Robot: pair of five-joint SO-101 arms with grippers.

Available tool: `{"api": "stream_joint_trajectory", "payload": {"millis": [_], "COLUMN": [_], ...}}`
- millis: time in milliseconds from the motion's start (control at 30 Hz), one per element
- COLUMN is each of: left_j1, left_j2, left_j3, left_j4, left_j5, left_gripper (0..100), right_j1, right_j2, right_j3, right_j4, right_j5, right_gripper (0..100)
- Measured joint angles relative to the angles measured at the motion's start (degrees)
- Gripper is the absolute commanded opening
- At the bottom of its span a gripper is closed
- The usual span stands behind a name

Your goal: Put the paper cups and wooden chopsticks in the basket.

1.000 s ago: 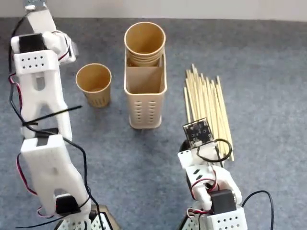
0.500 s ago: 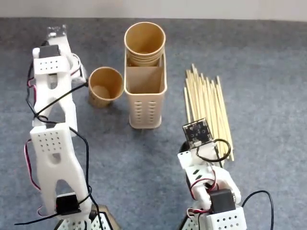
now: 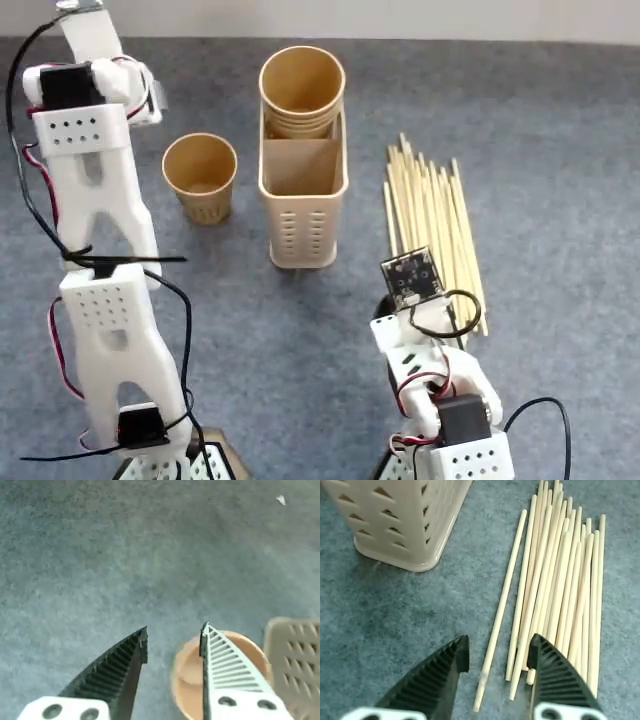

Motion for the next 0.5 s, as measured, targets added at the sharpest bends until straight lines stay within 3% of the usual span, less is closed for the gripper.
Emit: {"api": "stream_joint_trajectory", "payload": {"millis": [367,433,500], "left_j1": [0.4,0.4,0.4], "left_j2": [0.1,0.1,0.1], "left_j3": [24.8,29.1,30.9], "left_j4": [-0.6,-2.5,-3.7], "left_j5": [0.0,0.0,0.0], "left_gripper": [18,13,2], "right_j1": [0.0,0.0,0.0], "right_j2": [0.0,0.0,0.0], "right_j3": [0.0,0.0,0.0], "right_j4": [0.0,0.0,0.0], "right_j5": [0.0,0.0,0.0], "right_gripper": [19.9,19.9,19.9]}}
